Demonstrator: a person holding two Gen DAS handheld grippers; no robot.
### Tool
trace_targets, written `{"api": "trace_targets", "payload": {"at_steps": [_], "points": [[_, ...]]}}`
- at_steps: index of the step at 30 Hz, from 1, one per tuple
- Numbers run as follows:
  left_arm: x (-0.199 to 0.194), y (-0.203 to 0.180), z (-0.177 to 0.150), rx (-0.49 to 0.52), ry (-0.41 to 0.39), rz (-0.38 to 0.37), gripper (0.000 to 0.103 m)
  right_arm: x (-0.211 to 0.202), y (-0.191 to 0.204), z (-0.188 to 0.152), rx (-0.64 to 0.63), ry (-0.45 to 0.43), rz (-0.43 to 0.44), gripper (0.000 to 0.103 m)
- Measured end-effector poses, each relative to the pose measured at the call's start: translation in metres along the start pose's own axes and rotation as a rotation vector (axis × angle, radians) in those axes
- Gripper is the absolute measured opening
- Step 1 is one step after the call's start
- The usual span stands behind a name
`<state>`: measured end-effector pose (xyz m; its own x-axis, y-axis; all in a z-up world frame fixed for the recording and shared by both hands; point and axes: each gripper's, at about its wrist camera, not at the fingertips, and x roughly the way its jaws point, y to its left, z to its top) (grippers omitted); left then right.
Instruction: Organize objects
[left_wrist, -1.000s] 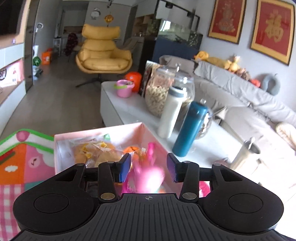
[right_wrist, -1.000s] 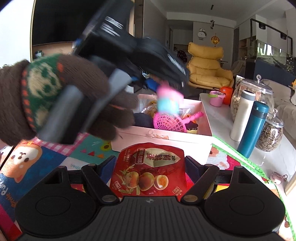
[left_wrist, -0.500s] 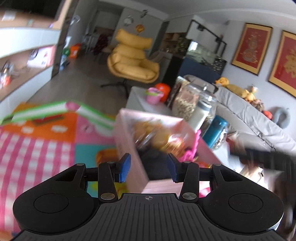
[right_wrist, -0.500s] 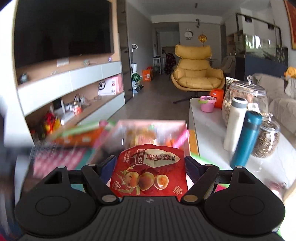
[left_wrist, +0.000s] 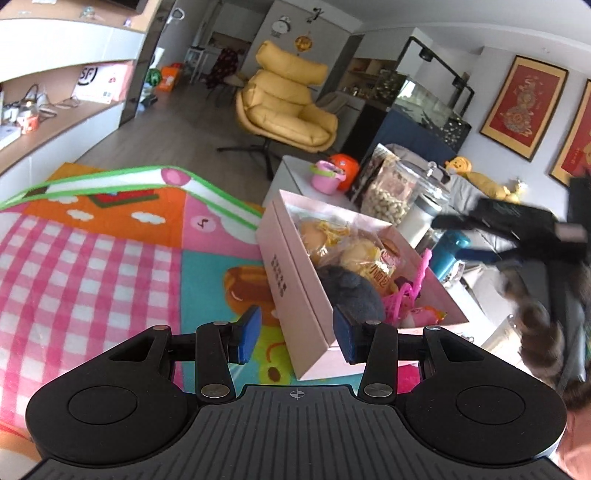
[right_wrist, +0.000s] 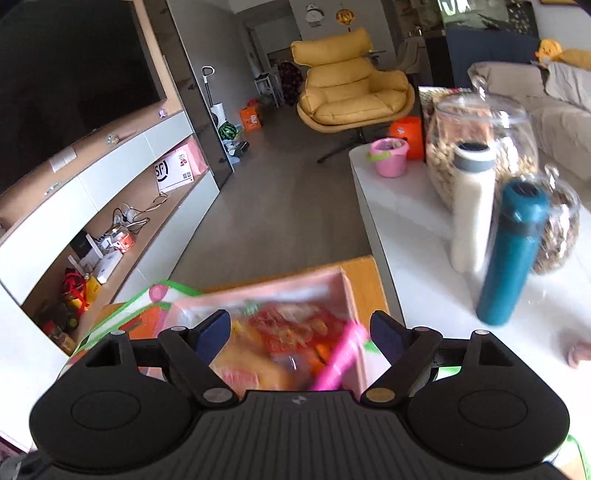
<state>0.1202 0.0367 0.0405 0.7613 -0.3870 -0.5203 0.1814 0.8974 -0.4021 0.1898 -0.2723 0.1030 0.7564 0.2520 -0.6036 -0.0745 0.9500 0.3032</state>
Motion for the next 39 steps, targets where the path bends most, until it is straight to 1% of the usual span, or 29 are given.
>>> {"api": "trace_targets", "payload": {"at_steps": [2,5,6,8,9,10,14,16,19,21,23,24,26,28,29,30,32,34,36,37,38,39], "points": [[0.003,-0.005,-0.001,0.002,-0.001,0.000,0.047,-0.015,-0.012,-0.012,-0.003,0.002,0.005,0.083],[0.006,-0.015,0.001,0.018,-0.011,0.005,0.047,-0.037,-0.020,-0.034,-0.056,-0.013,0.005,0.081],[0.005,-0.019,0.003,0.023,-0.015,0.008,0.047,-0.045,-0.022,-0.042,-0.080,-0.017,0.008,0.077],[0.008,-0.028,0.009,0.038,-0.027,0.022,0.047,-0.057,-0.022,-0.059,-0.128,-0.017,0.017,0.065],[0.010,-0.032,0.013,0.046,-0.037,0.033,0.047,-0.062,-0.021,-0.067,-0.154,-0.014,0.009,0.055],[0.013,-0.037,0.019,0.053,-0.049,0.051,0.047,-0.065,-0.021,-0.076,-0.181,-0.012,-0.003,0.051],[0.031,-0.049,0.035,0.085,-0.062,0.142,0.047,-0.072,-0.014,-0.108,-0.298,-0.027,-0.050,0.051],[0.040,-0.052,0.040,0.092,-0.056,0.173,0.047,-0.073,-0.009,-0.120,-0.353,-0.035,-0.072,0.051],[0.043,-0.052,0.037,0.084,-0.043,0.176,0.047,-0.071,-0.006,-0.126,-0.376,-0.031,-0.077,0.051],[0.035,-0.050,0.029,0.083,-0.046,0.164,0.047,-0.072,-0.004,-0.130,-0.358,-0.020,-0.059,0.051],[0.019,-0.048,0.015,0.100,-0.062,0.160,0.047,-0.072,0.000,-0.134,-0.339,-0.006,-0.040,0.051],[0.009,-0.046,0.007,0.109,-0.069,0.158,0.047,-0.072,0.003,-0.139,-0.332,0.004,-0.044,0.052],[-0.011,-0.045,-0.016,0.146,-0.065,0.149,0.047,-0.072,0.013,-0.150,-0.311,0.030,-0.050,0.060],[-0.029,-0.044,-0.041,0.198,-0.042,0.159,0.047,-0.073,0.025,-0.160,-0.272,0.048,-0.045,0.087],[-0.035,-0.043,-0.053,0.214,-0.027,0.176,0.047,-0.073,0.029,-0.165,-0.257,0.047,-0.045,0.092],[-0.041,-0.042,-0.064,0.220,-0.014,0.194,0.047,-0.074,0.035,-0.171,-0.244,0.046,-0.053,0.102],[-0.047,-0.040,-0.080,0.229,0.005,0.221,0.047,-0.074,0.046,-0.180,-0.235,0.036,-0.093,0.103],[-0.048,-0.041,-0.090,0.249,0.018,0.250,0.047,-0.070,0.057,-0.185,-0.250,0.034,-0.116,0.103],[-0.045,-0.040,-0.094,0.232,0.038,0.257,0.047,-0.063,0.065,-0.190,-0.274,0.041,-0.144,0.103],[-0.042,-0.039,-0.097,0.218,0.060,0.250,0.048,-0.057,0.068,-0.192,-0.285,0.056,-0.159,0.103],[-0.040,-0.039,-0.100,0.215,0.061,0.252,0.050,-0.051,0.069,-0.195,-0.301,0.079,-0.177,0.103],[-0.042,-0.040,-0.102,0.218,0.042,0.256,0.050,-0.044,0.069,-0.199,-0.315,0.098,-0.193,0.103]]}}
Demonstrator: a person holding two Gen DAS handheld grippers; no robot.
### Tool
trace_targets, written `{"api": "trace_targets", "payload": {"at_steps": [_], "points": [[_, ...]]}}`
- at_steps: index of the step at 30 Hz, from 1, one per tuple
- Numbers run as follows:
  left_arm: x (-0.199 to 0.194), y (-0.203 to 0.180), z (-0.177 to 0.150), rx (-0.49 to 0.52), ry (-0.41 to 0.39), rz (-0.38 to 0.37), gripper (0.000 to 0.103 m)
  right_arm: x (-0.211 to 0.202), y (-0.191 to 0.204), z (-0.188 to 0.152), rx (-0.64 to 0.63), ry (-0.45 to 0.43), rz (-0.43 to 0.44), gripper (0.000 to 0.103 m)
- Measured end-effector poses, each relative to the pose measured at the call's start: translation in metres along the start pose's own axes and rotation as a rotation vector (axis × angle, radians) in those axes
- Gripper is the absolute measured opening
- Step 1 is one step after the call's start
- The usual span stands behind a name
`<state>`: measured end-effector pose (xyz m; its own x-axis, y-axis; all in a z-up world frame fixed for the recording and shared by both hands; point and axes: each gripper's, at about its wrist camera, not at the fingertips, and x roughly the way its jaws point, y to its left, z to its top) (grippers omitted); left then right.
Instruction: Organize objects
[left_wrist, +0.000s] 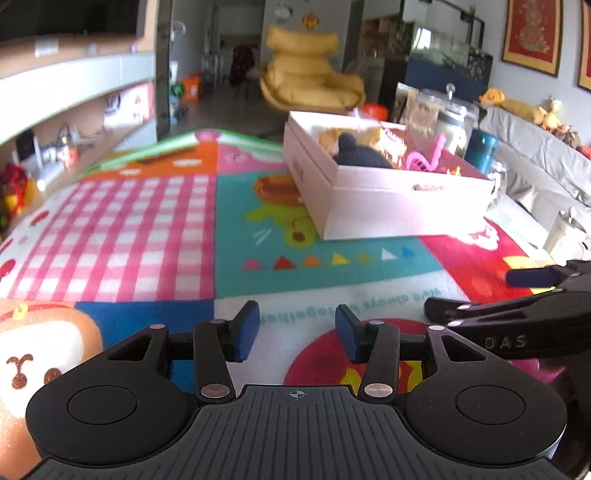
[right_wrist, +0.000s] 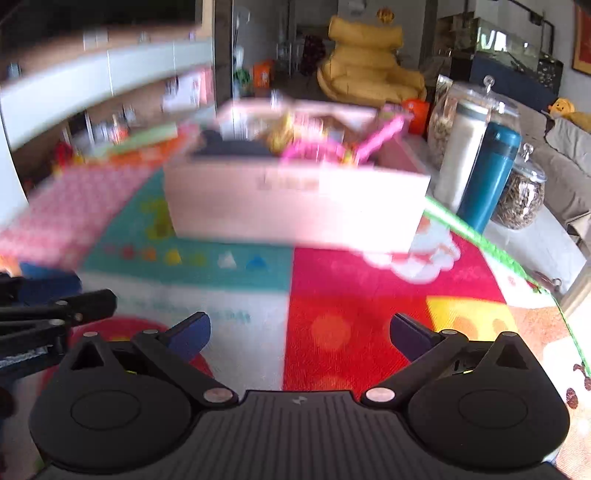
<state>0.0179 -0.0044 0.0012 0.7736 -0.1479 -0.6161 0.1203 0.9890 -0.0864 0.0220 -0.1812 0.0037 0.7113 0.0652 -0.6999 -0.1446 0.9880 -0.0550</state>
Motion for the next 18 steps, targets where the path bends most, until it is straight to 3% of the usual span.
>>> {"api": "trace_targets", "payload": {"at_steps": [3,5,7,18], "points": [[-0.001,-0.002,-0.004,-0.003,-0.015,-0.005,0.060,-0.003,-0.014,-0.008,0.089,-0.032,0.039,0.103],[0.000,-0.006,-0.006,0.008,-0.021,-0.018,0.071,-0.005,-0.014,-0.014,0.052,-0.073,0.038,0.103],[0.001,-0.008,-0.005,0.018,-0.021,-0.023,0.074,-0.006,-0.016,-0.015,0.067,-0.078,0.042,0.103],[0.002,-0.007,-0.003,0.001,-0.026,-0.016,0.073,-0.006,-0.023,-0.017,0.107,-0.082,-0.003,0.103]]}}
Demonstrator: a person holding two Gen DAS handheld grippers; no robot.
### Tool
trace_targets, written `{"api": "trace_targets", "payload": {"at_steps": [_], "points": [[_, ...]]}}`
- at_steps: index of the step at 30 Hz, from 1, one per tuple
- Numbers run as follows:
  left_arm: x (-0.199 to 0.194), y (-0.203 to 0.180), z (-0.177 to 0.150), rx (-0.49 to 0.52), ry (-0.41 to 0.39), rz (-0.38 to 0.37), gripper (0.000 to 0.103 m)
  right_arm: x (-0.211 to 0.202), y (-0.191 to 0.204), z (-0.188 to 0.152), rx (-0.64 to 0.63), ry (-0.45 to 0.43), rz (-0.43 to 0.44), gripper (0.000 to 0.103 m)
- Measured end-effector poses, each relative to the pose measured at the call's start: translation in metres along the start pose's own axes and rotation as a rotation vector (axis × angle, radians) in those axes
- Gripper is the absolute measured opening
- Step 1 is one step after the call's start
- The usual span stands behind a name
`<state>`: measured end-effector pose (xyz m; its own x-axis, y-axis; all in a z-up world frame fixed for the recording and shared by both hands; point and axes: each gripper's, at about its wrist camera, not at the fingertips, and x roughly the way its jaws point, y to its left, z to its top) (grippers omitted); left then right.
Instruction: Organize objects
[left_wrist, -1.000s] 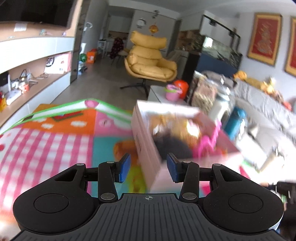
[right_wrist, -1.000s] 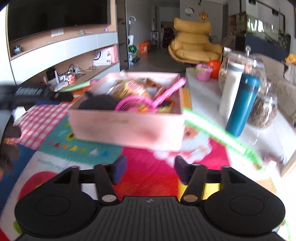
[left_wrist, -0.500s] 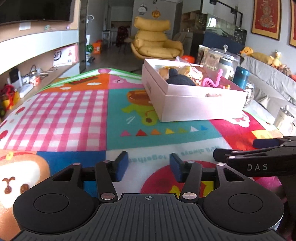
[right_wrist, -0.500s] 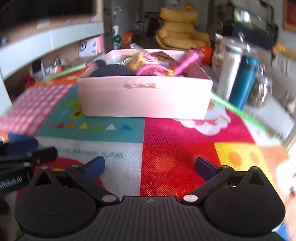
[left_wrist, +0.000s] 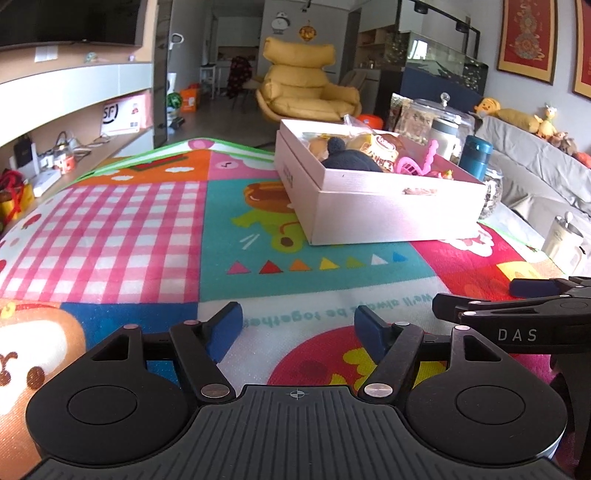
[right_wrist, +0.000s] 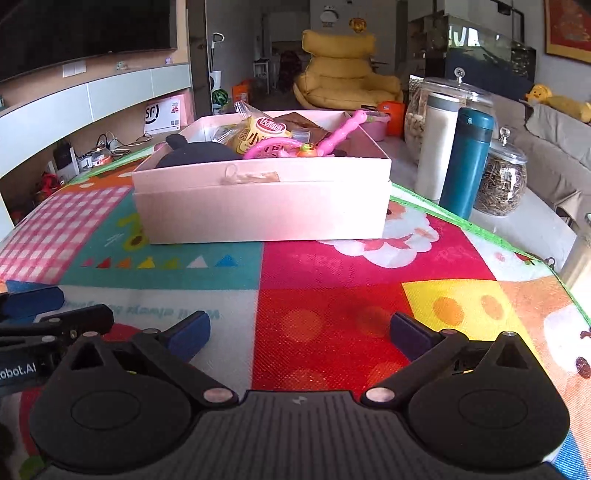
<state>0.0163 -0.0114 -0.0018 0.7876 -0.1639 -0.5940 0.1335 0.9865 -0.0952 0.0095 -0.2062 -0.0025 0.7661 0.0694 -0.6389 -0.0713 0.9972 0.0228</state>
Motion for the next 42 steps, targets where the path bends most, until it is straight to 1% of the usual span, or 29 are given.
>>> {"api": "trace_targets", "payload": {"at_steps": [6,10,12,16,23,33,42], "points": [[0.001,-0.002,0.000,0.017,0.003,0.013,0.074,0.003,0.000,0.001,-0.028,0.005,0.013,0.103],[0.005,-0.014,0.000,0.076,0.019,0.041,0.081,0.003,0.000,0.000,-0.026,0.002,0.018,0.103],[0.006,-0.014,0.000,0.071,0.019,0.041,0.082,0.003,-0.001,0.000,-0.026,0.002,0.018,0.103],[0.005,-0.010,0.001,0.042,0.013,0.037,0.080,0.002,-0.001,0.000,-0.030,0.005,0.026,0.103],[0.005,-0.012,0.000,0.048,0.014,0.048,0.079,-0.002,-0.003,-0.003,-0.033,0.005,0.036,0.103],[0.005,-0.012,0.001,0.045,0.014,0.045,0.079,-0.002,-0.005,-0.004,-0.013,0.001,0.025,0.103],[0.004,-0.010,0.001,0.031,0.009,0.045,0.076,-0.002,-0.005,-0.004,-0.016,-0.001,0.024,0.103]]}}
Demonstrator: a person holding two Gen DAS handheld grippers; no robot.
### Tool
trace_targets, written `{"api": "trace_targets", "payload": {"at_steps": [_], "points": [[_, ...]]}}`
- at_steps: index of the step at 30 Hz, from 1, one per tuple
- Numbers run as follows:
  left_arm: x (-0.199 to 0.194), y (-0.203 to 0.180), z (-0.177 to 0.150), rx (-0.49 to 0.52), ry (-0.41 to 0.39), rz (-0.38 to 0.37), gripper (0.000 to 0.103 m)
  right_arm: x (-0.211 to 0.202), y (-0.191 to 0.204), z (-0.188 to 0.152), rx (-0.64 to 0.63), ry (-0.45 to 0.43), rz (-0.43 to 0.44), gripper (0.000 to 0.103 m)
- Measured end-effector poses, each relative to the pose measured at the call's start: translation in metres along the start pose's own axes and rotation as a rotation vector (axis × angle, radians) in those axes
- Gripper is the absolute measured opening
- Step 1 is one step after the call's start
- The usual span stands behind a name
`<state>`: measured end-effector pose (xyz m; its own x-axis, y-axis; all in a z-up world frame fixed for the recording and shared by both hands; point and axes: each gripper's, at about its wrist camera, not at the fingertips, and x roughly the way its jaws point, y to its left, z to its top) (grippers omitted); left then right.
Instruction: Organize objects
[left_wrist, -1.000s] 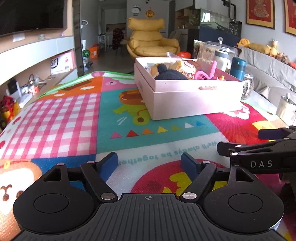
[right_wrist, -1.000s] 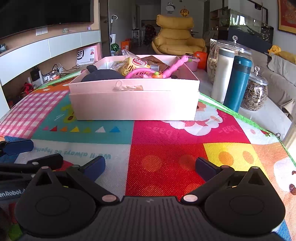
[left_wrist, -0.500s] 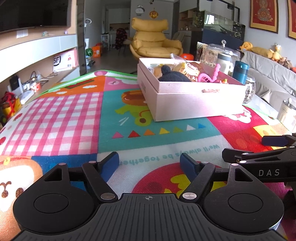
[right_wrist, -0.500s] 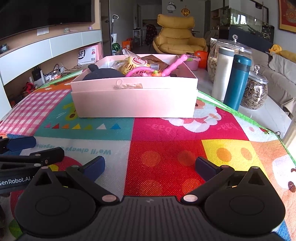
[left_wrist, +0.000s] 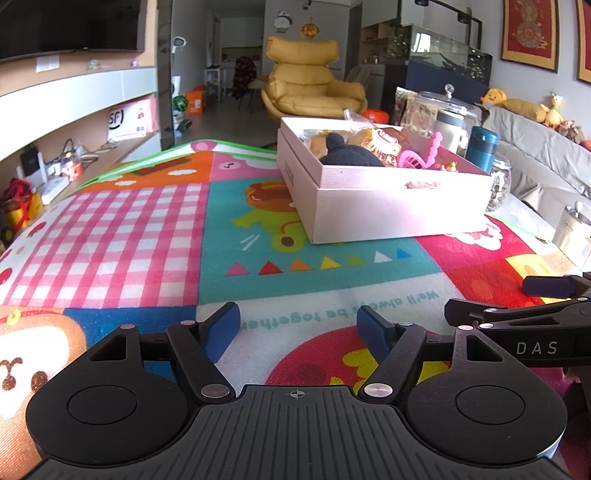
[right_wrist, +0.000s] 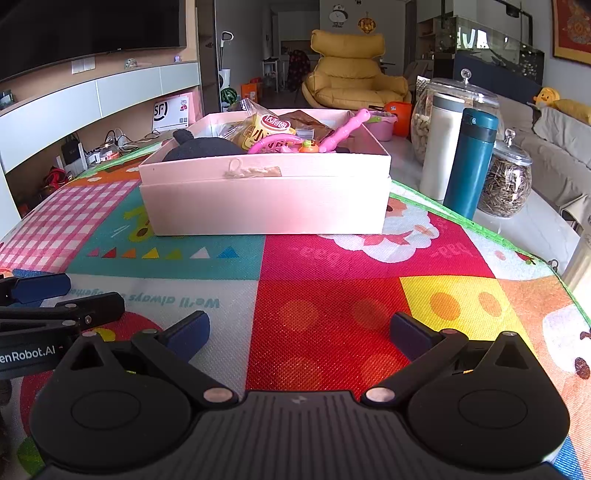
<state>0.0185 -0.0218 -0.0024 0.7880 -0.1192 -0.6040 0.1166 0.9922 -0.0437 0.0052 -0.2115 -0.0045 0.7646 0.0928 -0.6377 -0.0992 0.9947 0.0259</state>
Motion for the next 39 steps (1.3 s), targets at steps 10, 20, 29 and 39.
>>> {"api": "trace_targets", "payload": {"at_steps": [10,20,29,39], "points": [[-0.0006,0.0016,0.0006,-0.008,-0.002,-0.004,0.075,-0.0004,0.0005,-0.0001,-0.002,0.000,-0.002,0.103],[-0.0013,0.0022,0.0008,-0.018,-0.006,-0.006,0.073,-0.0003,0.0007,-0.0003,-0.005,0.000,-0.004,0.103],[-0.0013,0.0024,0.0006,-0.018,-0.006,-0.006,0.073,0.0000,0.0008,-0.0003,-0.005,0.000,-0.004,0.103],[-0.0013,0.0024,0.0008,-0.018,-0.006,-0.006,0.073,-0.0003,0.0006,-0.0004,-0.004,0.000,-0.004,0.103]]}}
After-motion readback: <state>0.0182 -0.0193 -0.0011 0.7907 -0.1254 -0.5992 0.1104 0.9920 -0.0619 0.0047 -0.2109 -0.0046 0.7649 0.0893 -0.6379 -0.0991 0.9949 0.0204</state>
